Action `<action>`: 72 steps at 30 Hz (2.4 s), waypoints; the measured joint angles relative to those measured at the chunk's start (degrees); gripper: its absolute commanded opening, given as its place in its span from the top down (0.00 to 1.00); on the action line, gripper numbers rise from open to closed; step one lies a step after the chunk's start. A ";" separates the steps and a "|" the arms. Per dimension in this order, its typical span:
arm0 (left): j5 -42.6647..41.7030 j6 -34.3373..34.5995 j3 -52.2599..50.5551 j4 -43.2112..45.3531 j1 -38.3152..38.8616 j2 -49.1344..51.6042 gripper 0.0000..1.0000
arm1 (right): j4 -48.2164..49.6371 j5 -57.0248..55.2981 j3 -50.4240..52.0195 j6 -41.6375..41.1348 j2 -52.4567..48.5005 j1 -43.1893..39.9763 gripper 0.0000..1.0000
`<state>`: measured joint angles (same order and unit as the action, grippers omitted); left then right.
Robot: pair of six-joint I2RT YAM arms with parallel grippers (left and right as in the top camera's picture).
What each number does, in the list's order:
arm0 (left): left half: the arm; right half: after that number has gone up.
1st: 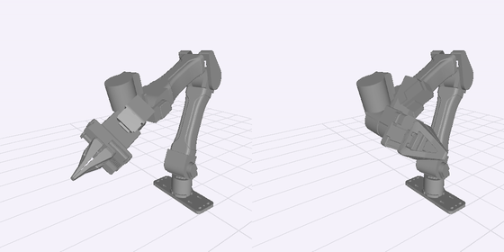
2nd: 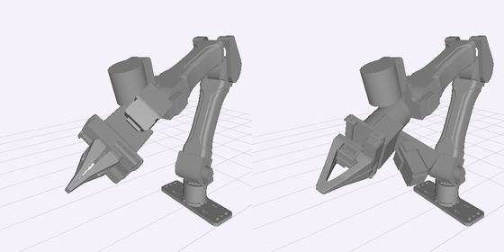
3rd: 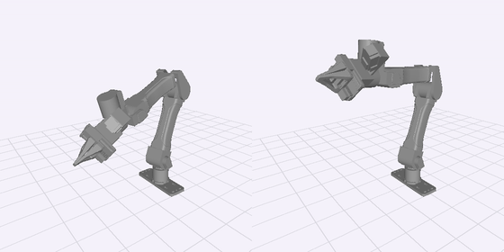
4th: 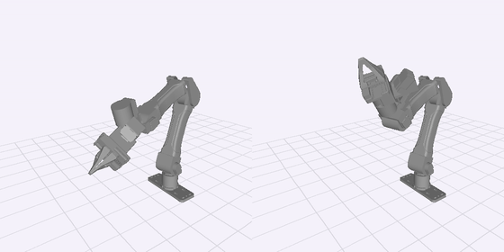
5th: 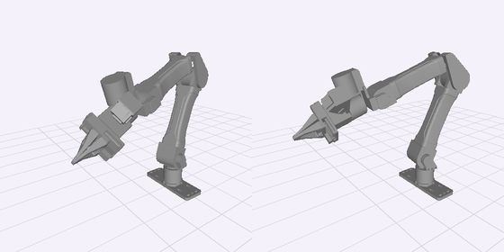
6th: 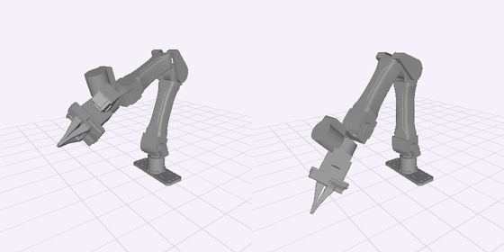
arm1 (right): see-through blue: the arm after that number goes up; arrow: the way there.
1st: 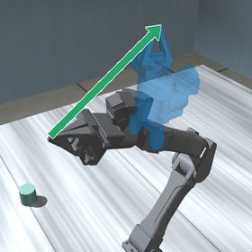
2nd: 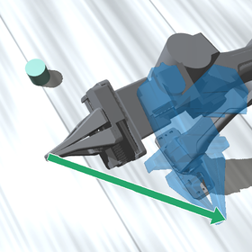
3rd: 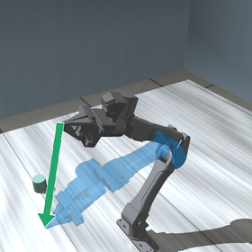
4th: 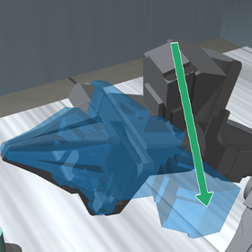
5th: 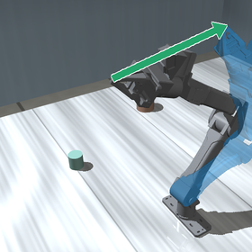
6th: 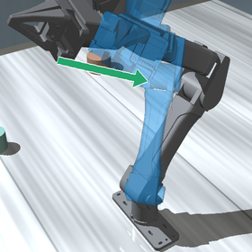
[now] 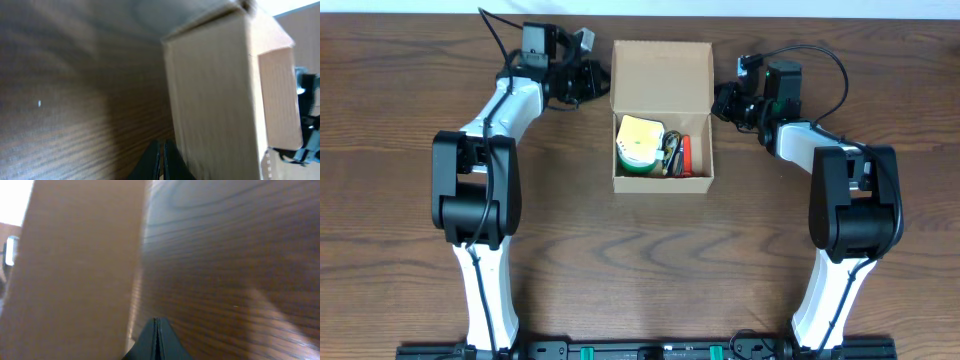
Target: Pack container
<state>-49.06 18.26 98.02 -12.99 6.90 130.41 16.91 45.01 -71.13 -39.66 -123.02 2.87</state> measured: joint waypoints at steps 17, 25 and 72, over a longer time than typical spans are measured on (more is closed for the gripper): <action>-2.03 -7.85 0.90 -1.40 -0.79 -10.93 0.94 | 3.17 15.61 -2.99 1.79 0.24 -3.30 0.99; -2.16 -16.31 1.29 -13.55 -0.79 -16.26 0.95 | -3.10 17.16 -3.08 4.37 6.71 -3.30 0.98; 11.82 -42.05 -20.39 -31.26 7.52 -31.80 0.94 | -59.80 -18.03 4.15 36.50 30.95 9.38 0.98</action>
<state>-37.23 -23.79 77.62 -44.25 14.41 98.61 -42.89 26.98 -66.98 -3.16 -92.07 12.25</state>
